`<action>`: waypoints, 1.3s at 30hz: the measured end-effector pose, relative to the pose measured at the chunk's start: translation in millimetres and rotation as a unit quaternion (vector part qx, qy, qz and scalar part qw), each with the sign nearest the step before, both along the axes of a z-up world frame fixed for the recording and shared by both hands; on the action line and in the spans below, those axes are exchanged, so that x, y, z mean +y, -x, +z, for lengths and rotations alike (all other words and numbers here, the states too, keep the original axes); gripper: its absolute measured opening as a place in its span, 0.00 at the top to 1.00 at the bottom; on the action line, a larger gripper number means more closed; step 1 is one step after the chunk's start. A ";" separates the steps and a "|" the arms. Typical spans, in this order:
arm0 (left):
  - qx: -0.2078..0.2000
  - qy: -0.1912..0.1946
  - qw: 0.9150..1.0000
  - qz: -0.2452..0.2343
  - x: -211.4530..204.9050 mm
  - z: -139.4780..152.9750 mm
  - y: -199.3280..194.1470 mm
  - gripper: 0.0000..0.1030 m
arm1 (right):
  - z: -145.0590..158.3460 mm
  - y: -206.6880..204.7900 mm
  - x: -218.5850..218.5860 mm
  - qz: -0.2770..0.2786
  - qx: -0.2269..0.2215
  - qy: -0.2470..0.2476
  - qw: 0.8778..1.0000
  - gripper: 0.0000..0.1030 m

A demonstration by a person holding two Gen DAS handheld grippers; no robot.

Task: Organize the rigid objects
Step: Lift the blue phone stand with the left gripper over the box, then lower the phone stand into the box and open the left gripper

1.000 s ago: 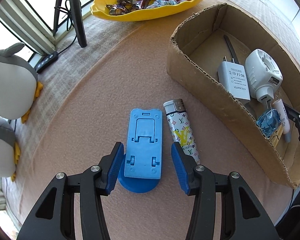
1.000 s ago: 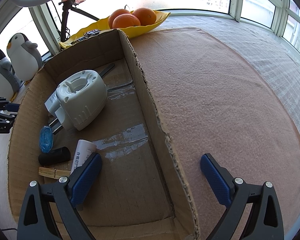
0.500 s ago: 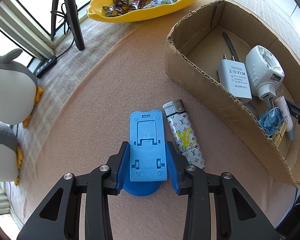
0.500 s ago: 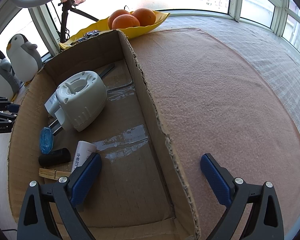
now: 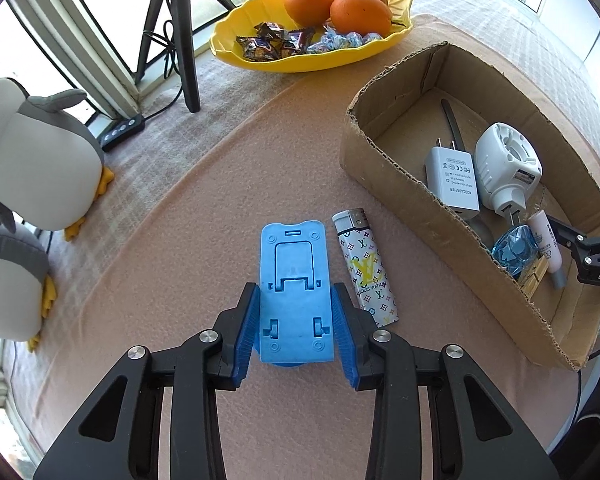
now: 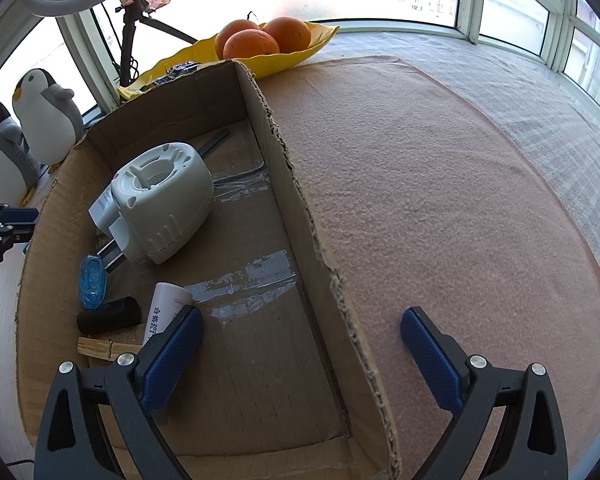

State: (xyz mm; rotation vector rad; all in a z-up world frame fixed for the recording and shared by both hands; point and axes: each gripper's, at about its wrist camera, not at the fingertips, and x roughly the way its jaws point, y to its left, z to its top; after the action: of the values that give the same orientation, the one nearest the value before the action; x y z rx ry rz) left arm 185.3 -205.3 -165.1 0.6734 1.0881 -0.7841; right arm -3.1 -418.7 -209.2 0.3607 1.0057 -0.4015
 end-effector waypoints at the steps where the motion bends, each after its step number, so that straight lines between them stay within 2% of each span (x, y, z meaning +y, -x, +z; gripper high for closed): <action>1: -0.002 0.004 1.000 0.001 1.0 4.8 1.8 0.66 | 0.1 -0.5 0.2 0.000 0.000 0.000 1.000 0.05; 9: -0.015 0.041 0.999 -0.011 -13.5 41.9 18.8 0.66 | 0.3 -1.6 -0.9 -0.001 0.000 0.000 1.000 0.05; 16: -0.021 0.070 0.997 -0.021 -46.7 51.8 26.3 0.66 | 0.3 -1.8 -1.1 -0.001 -0.001 0.000 1.000 0.05; 19: -0.028 0.077 0.996 -0.019 -62.6 51.8 30.8 0.66 | 0.2 -1.7 -1.1 -0.001 -0.001 0.000 1.000 0.05; 22: -0.014 0.089 0.996 -0.003 -75.8 48.8 31.9 0.66 | 0.2 -1.6 -1.2 -0.001 -0.001 0.000 1.000 0.05; 24: -0.017 0.088 0.996 0.009 -84.5 44.9 33.9 0.66 | 0.2 -1.3 -1.6 -0.001 -0.001 0.000 1.000 0.05; 30: -0.010 0.090 0.996 0.005 -105.8 37.0 44.9 0.66 | -0.3 -1.6 -2.0 0.000 0.000 0.000 1.000 0.05; 39: -0.006 0.079 0.997 0.011 -118.4 27.9 42.2 0.66 | -0.4 -1.0 -2.1 0.000 0.000 0.000 1.000 0.05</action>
State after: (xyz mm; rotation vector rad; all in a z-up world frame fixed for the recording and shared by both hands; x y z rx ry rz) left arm 143.1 -323.7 -137.2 0.5301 1.0096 -0.8371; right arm -2.1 -420.8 -209.6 0.3606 1.0049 -0.4009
